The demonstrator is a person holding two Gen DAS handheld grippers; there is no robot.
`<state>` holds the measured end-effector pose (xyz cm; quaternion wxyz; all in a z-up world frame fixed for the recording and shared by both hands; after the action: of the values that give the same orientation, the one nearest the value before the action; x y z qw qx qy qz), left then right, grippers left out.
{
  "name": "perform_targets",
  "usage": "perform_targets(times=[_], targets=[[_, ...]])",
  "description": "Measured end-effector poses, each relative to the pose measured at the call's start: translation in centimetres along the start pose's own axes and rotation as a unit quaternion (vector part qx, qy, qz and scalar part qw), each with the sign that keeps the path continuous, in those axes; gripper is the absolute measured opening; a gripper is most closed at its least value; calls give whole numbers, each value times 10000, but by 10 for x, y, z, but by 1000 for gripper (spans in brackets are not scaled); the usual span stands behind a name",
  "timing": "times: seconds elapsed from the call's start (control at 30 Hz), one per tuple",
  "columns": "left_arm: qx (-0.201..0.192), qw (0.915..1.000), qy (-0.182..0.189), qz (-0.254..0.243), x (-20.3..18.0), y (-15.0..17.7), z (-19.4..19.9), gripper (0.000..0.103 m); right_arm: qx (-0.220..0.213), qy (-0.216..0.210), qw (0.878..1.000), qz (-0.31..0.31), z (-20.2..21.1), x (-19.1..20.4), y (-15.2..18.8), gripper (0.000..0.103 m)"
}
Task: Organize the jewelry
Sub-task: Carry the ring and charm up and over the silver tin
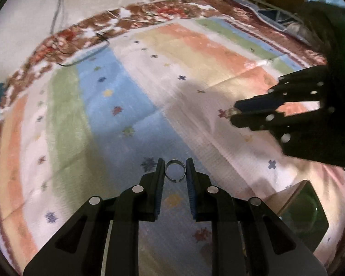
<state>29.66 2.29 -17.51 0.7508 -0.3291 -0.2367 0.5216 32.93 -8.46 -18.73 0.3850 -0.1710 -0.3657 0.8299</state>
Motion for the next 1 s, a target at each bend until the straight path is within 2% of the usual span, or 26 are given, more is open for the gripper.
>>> perform_targets(times=[0.17,0.23,0.4,0.53,0.63,0.83,1.0], targets=[[-143,9997,-181,122,-2,-8,20,18,-91,193,9994,-263,17,0,-5,17],[-194,9989,-389,188,0,-10,27,18,-98,268,9990,-343,22,-1,-5,17],[-234,9955,-745,537,6,-9,42,18,-135,367,9977,-554,36,-4,-5,17],[-107,9918,-893,911,11,-4,50,18,-124,413,9972,-619,42,-4,-2,17],[-138,9915,-1025,791,4,-3,57,18,-144,465,9965,-681,49,-3,0,17],[-216,9906,-1070,819,-6,-2,77,18,-233,578,9945,-845,66,-4,2,17],[-369,9914,-968,804,-22,-6,97,18,-296,490,9949,-831,82,5,8,17]])
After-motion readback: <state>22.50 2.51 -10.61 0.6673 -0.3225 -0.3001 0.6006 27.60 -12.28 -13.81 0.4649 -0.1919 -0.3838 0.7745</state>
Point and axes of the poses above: each gripper's, at about its wrist camera, not at the fingertips, and z roughly against the way its jaws point, x to its left, y to its underside, the point moved 7 cm from there along -z, roughly the way its jaws point, and after that the axes turned 15 degrees about -x, right-handed, at the moved point
